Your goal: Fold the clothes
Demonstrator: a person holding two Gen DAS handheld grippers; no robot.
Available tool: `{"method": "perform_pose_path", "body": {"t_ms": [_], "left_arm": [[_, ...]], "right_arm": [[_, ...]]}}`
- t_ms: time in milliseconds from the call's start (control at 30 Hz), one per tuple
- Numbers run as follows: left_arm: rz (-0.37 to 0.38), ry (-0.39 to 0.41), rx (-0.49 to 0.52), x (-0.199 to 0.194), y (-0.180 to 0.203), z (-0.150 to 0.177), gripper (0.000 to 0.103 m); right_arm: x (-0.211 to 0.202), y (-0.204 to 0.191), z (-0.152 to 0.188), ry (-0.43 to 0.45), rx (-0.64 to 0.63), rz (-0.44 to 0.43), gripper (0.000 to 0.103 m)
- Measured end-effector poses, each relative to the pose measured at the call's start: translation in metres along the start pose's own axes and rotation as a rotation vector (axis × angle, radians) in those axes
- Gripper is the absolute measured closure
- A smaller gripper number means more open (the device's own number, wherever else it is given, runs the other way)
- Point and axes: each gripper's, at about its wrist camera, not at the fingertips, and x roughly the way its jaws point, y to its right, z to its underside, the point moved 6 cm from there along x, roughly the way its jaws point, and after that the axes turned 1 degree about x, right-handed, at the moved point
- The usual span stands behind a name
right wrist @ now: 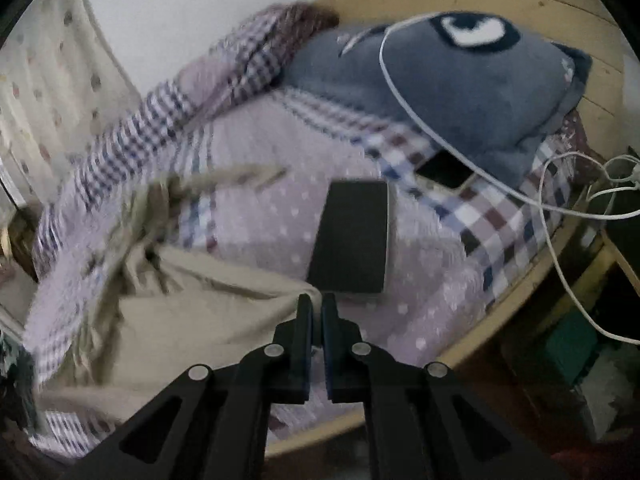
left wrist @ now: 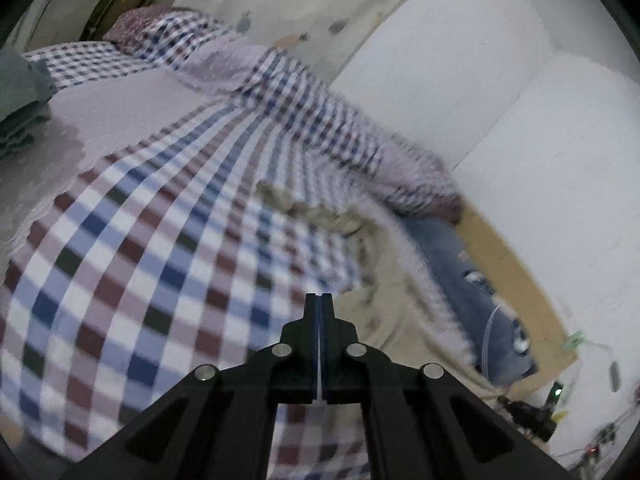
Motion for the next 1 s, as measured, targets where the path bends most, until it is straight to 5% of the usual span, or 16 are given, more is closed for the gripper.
{"method": "perform_pose_path", "body": {"t_ms": [200, 267, 333, 467, 633, 833, 1000], "left_arm": [[-0.037, -0.078, 0.039, 0.019, 0.002, 0.011, 0.103], [-0.038, -0.085, 0.080, 0.023, 0.009, 0.013, 0.103], [-0.033, -0.091, 0.112, 0.029, 0.014, 0.014, 0.102], [-0.004, -0.102, 0.150, 0.044, 0.027, 0.013, 0.089], [0.052, -0.102, 0.213, 0.062, 0.054, 0.012, 0.039], [0.069, -0.097, 0.312, 0.086, 0.089, 0.007, 0.026], [0.062, -0.114, 0.375, 0.129, 0.129, -0.006, 0.025]], "right_arm": [[-0.003, 0.013, -0.003, 0.012, -0.005, 0.157, 0.094], [-0.007, 0.008, -0.008, 0.050, -0.001, 0.176, 0.080], [-0.006, -0.007, -0.013, 0.079, -0.004, 0.126, 0.060], [0.017, -0.060, -0.021, 0.073, -0.058, -0.025, 0.056], [0.060, -0.131, -0.032, 0.022, -0.153, -0.153, 0.056], [0.091, -0.193, -0.095, 0.100, -0.172, -0.262, 0.056], [0.130, -0.184, -0.116, 0.127, -0.066, -0.296, 0.055]]}}
